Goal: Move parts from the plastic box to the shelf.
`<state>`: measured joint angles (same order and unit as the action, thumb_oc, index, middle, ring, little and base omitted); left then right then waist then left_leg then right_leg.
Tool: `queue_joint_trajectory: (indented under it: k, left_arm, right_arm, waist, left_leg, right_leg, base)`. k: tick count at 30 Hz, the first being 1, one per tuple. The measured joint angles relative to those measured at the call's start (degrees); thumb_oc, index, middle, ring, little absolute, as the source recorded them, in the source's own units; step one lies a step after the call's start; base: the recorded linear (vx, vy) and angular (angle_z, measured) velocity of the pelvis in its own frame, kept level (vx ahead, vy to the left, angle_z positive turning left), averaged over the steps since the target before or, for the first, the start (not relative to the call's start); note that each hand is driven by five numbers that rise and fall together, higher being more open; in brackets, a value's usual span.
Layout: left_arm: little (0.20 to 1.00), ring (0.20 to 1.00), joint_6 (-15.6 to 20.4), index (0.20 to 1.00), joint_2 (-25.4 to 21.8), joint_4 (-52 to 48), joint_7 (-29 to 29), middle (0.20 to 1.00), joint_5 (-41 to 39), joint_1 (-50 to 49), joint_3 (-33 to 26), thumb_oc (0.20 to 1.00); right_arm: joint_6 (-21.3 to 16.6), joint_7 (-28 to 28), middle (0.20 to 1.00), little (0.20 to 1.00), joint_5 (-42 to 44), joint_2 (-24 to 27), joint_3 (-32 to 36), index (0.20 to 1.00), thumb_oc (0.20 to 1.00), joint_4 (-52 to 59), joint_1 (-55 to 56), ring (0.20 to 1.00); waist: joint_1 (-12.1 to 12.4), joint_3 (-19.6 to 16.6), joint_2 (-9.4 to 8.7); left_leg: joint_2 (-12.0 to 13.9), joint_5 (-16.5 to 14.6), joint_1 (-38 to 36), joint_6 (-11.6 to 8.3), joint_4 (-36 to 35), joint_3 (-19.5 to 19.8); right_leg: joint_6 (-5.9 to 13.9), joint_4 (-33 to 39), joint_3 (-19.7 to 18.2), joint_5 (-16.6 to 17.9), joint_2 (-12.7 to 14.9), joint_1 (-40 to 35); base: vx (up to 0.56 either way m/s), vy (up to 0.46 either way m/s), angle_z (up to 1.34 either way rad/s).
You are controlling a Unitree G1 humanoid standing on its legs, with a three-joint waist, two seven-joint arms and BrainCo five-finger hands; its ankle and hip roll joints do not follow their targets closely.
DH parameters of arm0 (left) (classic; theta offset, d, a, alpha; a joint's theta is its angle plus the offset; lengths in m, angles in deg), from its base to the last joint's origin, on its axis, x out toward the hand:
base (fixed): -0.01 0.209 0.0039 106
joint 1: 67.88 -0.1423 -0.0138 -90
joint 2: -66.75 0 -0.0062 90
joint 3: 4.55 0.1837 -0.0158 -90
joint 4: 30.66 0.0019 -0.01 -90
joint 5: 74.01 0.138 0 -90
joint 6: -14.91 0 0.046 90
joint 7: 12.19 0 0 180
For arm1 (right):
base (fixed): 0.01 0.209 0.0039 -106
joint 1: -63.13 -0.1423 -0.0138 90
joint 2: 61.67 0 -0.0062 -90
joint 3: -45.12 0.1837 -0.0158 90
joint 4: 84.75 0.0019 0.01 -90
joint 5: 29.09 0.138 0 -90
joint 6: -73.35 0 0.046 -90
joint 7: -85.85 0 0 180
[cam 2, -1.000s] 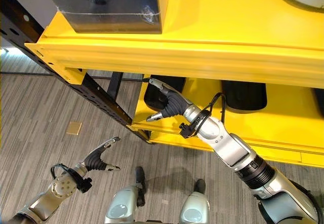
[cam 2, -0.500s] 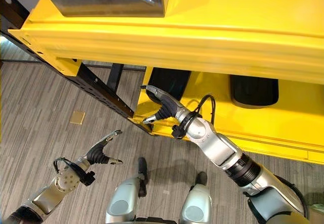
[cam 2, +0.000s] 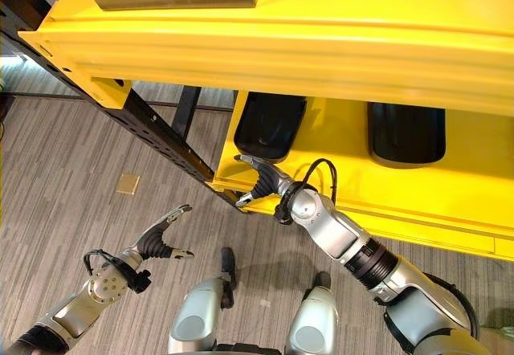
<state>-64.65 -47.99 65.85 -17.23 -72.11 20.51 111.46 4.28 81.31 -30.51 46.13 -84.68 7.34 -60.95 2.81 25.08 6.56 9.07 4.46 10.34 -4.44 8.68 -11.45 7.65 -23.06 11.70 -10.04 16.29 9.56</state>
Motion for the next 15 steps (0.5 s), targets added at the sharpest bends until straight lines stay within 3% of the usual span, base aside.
queue_joint_trajectory:
  k: [7,15]
  left_arm:
    - [1.0,1.0,0.0,1.0,0.1,0.2,-0.1,1.0,0.0,0.1,0.0,1.0]
    - [1.0,1.0,0.1,1.0,0.1,0.6,-0.2,1.0,1.7,-0.1,-0.1,1.0]
  right_arm:
    - [0.0,-4.3,1.0,1.0,-5.1,0.7,-0.2,1.0,1.0,-0.3,0.1,1.0]
    - [-0.7,-5.4,1.0,1.0,-9.0,3.4,0.2,1.0,1.0,-0.2,0.3,1.0]
  waist:
    - [-0.1,0.0,-0.01]
    - [-0.4,0.5,-0.74]
  left_leg:
    - [0.4,0.0,0.7,-0.2,0.6,0.2]
    - [0.7,0.0,0.8,-0.24,0.8,0.1]
  right_leg:
    - [-0.43,-1.6,-0.1,-0.7,-0.1,1.2]
    - [-0.69,-2.2,-0.2,-0.9,-0.4,1.6]
  base:
    - [0.0,0.0,0.0]
    - [0.0,-0.013,-0.01]
